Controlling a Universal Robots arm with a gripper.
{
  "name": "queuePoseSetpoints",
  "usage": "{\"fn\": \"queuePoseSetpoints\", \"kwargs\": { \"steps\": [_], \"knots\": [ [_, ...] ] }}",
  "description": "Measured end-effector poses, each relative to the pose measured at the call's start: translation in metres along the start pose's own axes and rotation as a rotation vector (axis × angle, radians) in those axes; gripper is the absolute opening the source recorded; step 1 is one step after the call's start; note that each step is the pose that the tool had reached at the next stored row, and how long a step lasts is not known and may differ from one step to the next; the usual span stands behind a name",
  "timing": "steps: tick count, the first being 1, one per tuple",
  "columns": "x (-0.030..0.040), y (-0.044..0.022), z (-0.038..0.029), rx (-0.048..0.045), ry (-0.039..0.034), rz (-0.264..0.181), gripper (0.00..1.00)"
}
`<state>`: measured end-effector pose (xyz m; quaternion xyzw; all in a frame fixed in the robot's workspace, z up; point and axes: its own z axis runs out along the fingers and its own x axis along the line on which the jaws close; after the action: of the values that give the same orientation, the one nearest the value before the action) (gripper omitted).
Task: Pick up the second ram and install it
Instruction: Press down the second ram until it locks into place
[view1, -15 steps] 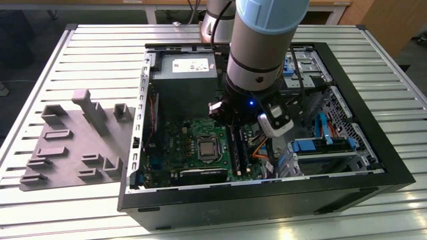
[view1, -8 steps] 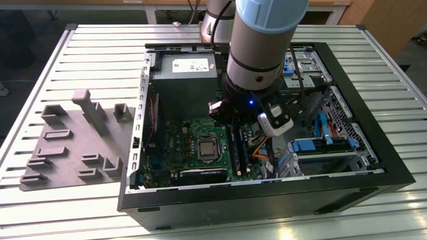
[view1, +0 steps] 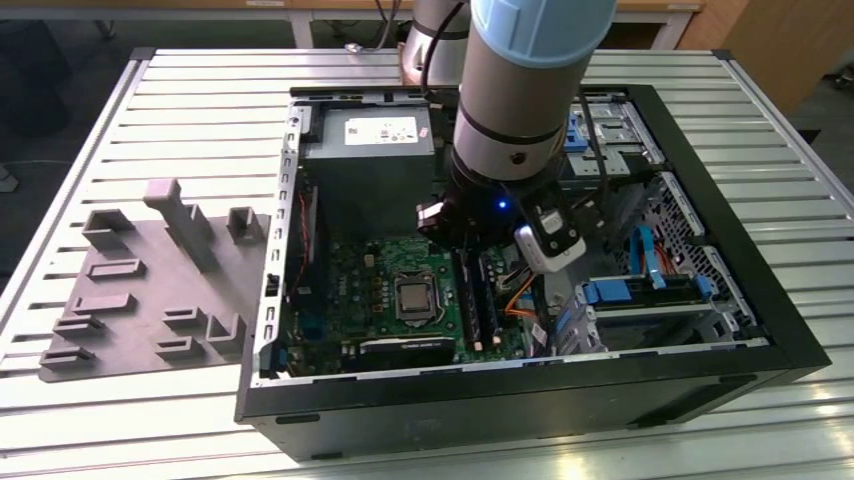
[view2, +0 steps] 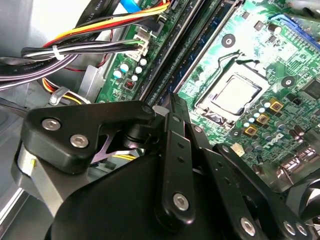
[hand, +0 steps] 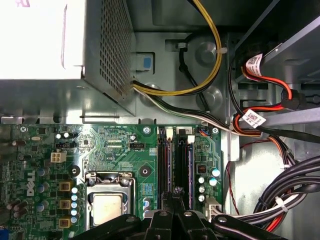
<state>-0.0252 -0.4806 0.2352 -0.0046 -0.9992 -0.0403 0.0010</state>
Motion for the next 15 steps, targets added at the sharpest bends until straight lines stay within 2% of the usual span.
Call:
{"fn": "queuePoseSetpoints", "kwargs": {
  "steps": [15],
  "knots": [
    [0.0001,0.0091,0.0015,0.0001,0.0,0.0,0.11]
  ]
}}
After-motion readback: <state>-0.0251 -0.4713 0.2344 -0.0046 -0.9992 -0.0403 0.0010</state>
